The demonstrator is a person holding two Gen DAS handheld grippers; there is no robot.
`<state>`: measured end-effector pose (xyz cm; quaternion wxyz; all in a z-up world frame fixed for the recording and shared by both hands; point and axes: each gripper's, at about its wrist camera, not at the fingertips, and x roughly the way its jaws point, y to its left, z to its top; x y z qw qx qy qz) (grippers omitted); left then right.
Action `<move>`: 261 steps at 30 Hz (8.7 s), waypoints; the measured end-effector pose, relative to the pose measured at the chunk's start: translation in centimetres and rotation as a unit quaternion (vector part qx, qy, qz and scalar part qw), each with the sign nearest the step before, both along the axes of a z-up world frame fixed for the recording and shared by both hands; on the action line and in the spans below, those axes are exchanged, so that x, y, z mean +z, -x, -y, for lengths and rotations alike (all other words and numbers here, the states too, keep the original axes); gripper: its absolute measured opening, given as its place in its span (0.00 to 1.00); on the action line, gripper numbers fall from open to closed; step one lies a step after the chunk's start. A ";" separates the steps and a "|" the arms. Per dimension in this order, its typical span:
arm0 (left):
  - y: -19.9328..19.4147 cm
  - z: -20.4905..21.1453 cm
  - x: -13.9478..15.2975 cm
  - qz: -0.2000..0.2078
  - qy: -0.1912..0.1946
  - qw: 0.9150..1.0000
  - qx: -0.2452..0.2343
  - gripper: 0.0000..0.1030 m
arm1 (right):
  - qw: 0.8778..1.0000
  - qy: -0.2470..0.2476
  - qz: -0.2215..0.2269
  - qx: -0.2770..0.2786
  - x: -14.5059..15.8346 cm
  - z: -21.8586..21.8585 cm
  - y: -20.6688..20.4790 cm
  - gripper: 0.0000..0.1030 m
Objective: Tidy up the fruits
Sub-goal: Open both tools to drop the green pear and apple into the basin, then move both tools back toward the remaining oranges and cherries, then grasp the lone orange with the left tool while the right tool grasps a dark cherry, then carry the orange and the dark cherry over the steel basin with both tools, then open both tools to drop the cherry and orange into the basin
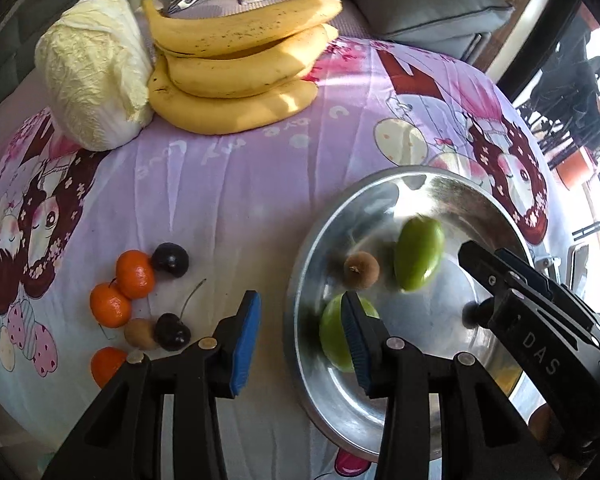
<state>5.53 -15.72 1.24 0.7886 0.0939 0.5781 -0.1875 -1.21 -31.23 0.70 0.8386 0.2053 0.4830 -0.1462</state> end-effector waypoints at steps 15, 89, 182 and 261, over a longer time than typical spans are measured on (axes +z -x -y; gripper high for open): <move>-2.5 -7.3 -0.7 -0.008 -0.002 0.992 0.129 0.42 | 0.999 0.025 -0.011 0.043 0.5 -2.6 -0.5 0.44; -2.3 -22.2 0.0 0.031 0.008 0.965 0.261 0.89 | 0.963 0.015 0.023 0.269 -0.2 -19.4 -4.4 1.00; -1.3 -22.1 -3.4 -0.068 0.164 0.951 0.253 0.40 | 0.951 0.036 0.017 0.306 -1.6 -20.1 -3.8 0.28; 2.5 3.9 -0.3 -0.076 0.024 0.997 0.018 0.41 | 0.994 0.094 -0.035 0.043 0.8 0.0 2.0 0.28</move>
